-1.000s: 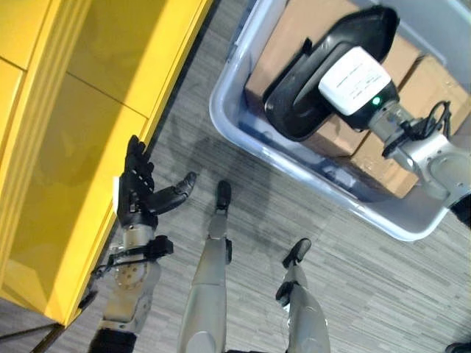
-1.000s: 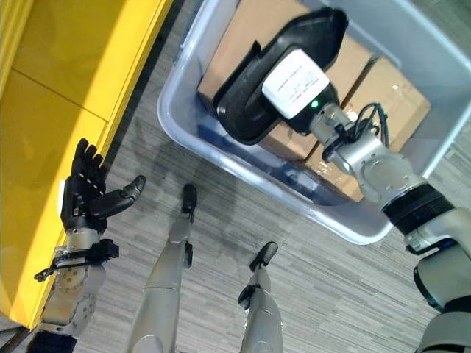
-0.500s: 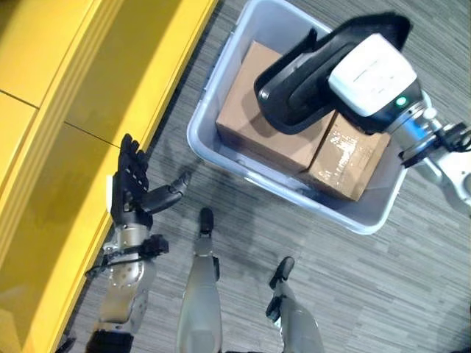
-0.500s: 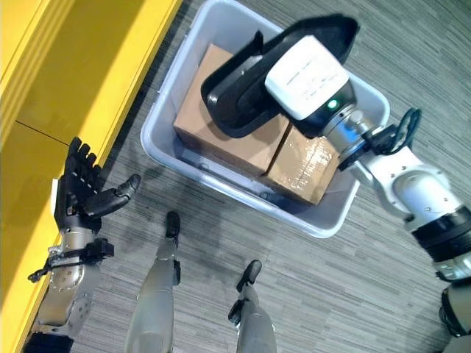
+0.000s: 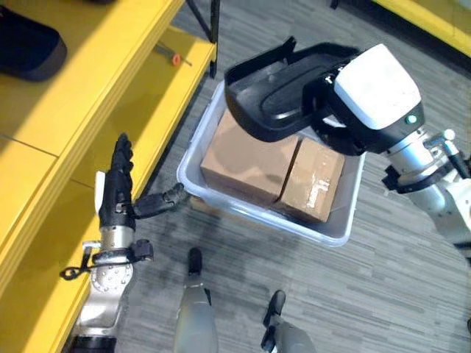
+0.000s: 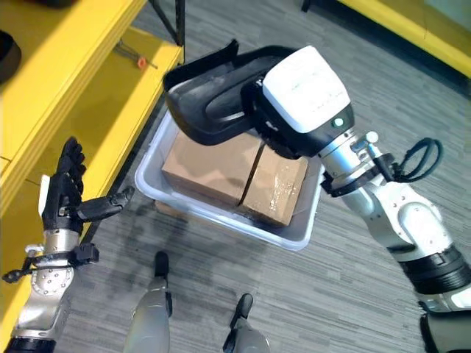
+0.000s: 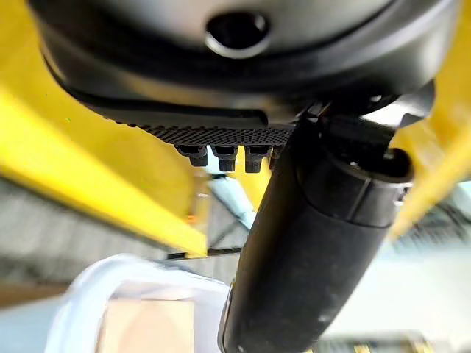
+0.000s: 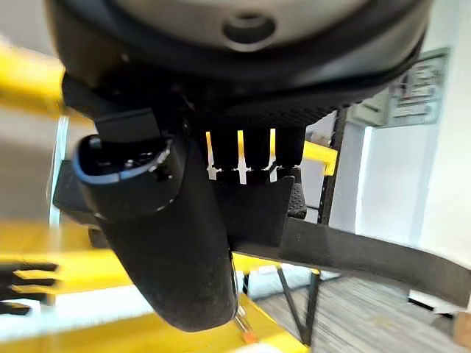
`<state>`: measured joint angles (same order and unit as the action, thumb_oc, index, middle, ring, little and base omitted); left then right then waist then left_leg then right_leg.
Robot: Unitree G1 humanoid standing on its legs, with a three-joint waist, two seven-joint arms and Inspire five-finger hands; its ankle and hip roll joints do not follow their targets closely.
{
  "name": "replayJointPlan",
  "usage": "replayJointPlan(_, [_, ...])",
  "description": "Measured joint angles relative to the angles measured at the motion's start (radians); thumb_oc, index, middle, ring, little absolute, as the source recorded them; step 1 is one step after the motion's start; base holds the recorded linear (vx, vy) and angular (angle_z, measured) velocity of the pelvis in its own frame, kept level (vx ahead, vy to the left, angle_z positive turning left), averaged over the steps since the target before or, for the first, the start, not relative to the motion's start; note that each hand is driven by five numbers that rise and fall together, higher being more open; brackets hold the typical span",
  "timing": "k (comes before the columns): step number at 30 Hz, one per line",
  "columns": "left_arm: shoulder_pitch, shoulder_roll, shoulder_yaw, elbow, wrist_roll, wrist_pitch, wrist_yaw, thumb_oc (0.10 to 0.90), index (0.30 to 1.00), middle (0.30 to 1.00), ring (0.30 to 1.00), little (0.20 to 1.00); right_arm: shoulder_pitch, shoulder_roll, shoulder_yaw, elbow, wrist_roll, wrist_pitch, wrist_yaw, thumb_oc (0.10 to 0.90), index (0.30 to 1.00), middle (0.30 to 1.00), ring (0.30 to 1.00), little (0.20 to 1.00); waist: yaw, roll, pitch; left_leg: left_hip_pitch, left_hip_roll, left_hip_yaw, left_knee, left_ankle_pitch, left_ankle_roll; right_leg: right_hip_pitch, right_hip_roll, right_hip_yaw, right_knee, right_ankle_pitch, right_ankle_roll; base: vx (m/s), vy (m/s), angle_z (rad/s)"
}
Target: Move parts from the plastic box to the shelf.
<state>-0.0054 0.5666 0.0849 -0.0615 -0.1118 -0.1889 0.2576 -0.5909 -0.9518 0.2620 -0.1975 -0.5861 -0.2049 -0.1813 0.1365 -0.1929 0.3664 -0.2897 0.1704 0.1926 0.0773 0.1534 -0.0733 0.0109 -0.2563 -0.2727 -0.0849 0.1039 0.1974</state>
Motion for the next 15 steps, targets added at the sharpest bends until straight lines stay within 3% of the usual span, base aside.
replayJointPlan(2, [-0.011,0.011,-0.001,0.0,0.039,-0.001,0.009,0.9,1.0,1.0,1.0,1.0,0.0,0.013,0.0,0.0,0.007,-0.009,0.009,0.4,0.3,0.3,0.3,0.3,0.0,0.0,-0.01,0.007,0.003,0.008,-0.002,0.0,0.0,0.0,0.002,0.011,0.0,0.0,0.0,-0.02,-0.009,-0.16])
replayJointPlan(3, [-0.028,0.015,-0.005,-0.004,0.117,-0.009,0.029,0.9,1.0,1.0,1.0,1.0,0.003,0.017,0.017,0.001,0.039,-0.021,0.017,0.4,0.3,0.3,0.3,0.3,-0.018,0.005,-0.05,0.019,0.006,0.017,-0.016,0.005,-0.003,0.0,0.003,0.018,0.0,0.0,0.0,0.01,0.003,-0.16])
replayJointPlan(6, [-0.035,0.025,-0.013,-0.008,0.215,-0.009,0.048,0.9,1.0,1.0,1.0,1.0,0.002,0.029,0.038,0.006,0.071,-0.026,0.034,0.4,0.3,0.3,0.3,0.3,-0.039,0.003,-0.087,0.049,0.015,0.029,-0.032,0.007,-0.007,0.013,0.01,0.03,0.0,-0.001,-0.002,0.0,-0.016,-0.16])
replayJointPlan(7, [-0.042,0.048,-0.034,-0.009,0.285,-0.011,0.064,0.9,1.0,1.0,1.0,1.0,0.004,0.042,0.055,0.008,0.108,-0.03,0.04,0.4,0.3,0.3,0.3,0.3,-0.056,0.006,-0.117,0.063,0.027,0.036,-0.035,0.007,-0.015,0.017,0.019,0.039,-0.001,-0.004,-0.006,0.02,-0.024,-0.23])
replayJointPlan(11, [-0.085,0.152,-0.104,-0.011,0.49,-0.019,0.112,0.9,1.0,1.0,1.0,1.0,0.002,0.082,0.093,0.013,0.178,-0.039,0.046,0.4,0.3,0.3,0.3,0.3,-0.081,0.007,-0.14,0.127,0.046,0.055,-0.068,0.016,-0.03,0.05,0.038,0.063,-0.001,-0.011,-0.015,0.01,-0.002,-0.21])
replayJointPlan(15, [-0.104,0.17,-0.161,-0.02,0.644,-0.036,0.162,0.9,1.0,1.0,1.0,1.0,0.003,0.083,0.133,0.013,0.198,-0.059,0.046,0.4,0.3,0.3,0.3,0.3,-0.12,0.025,-0.205,0.172,0.06,0.079,-0.107,0.029,-0.041,0.06,0.053,0.077,-0.001,-0.015,-0.021,0.03,0.006,-0.14])
